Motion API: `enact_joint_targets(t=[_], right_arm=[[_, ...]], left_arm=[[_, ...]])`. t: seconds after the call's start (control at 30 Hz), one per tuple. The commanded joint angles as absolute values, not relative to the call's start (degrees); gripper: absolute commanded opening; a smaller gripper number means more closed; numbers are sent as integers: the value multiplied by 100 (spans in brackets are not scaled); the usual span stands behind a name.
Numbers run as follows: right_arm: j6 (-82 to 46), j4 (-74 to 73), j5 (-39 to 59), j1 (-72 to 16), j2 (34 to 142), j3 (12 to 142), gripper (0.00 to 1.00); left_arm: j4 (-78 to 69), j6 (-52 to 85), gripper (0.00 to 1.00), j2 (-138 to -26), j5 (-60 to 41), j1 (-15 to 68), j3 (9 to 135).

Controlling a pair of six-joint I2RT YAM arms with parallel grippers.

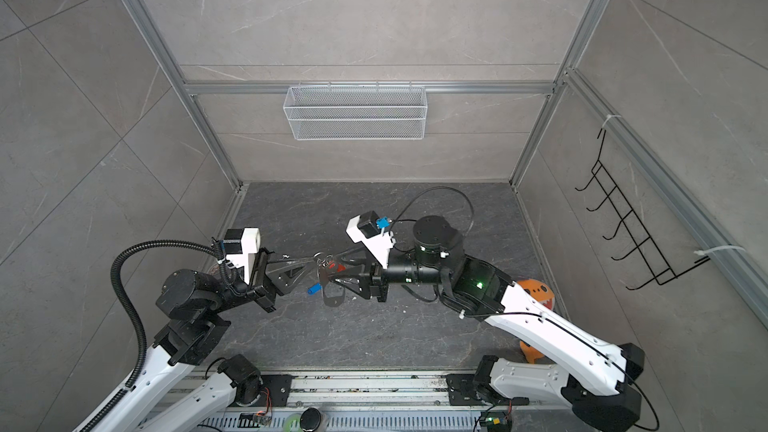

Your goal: Remove the keys from the keyring

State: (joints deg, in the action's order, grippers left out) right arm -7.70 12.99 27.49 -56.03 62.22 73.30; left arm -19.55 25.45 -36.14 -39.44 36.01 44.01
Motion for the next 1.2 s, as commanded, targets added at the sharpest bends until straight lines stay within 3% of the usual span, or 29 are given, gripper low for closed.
enact_joint_targets(t=[0.0, 0.67, 1.03, 1.17], right_arm=[[-761, 899, 2256, -5625, 5994, 7163, 50], [-1502, 273, 3053, -5621, 6609, 7589, 33], [-1538, 391, 3306, -5623, 6722, 7704, 13], [-1512, 571, 3338, -5621, 6752, 7766, 15]], left_arm=[[-2240, 2407, 0, -3515, -4065, 3618, 4438], [-2380, 2531, 0, -3498, -4266, 3621, 4418], [-2388, 2533, 0, -3515, -4237, 3624, 4421], [-2390, 2531, 0, -3520, -4236, 3622, 4440]])
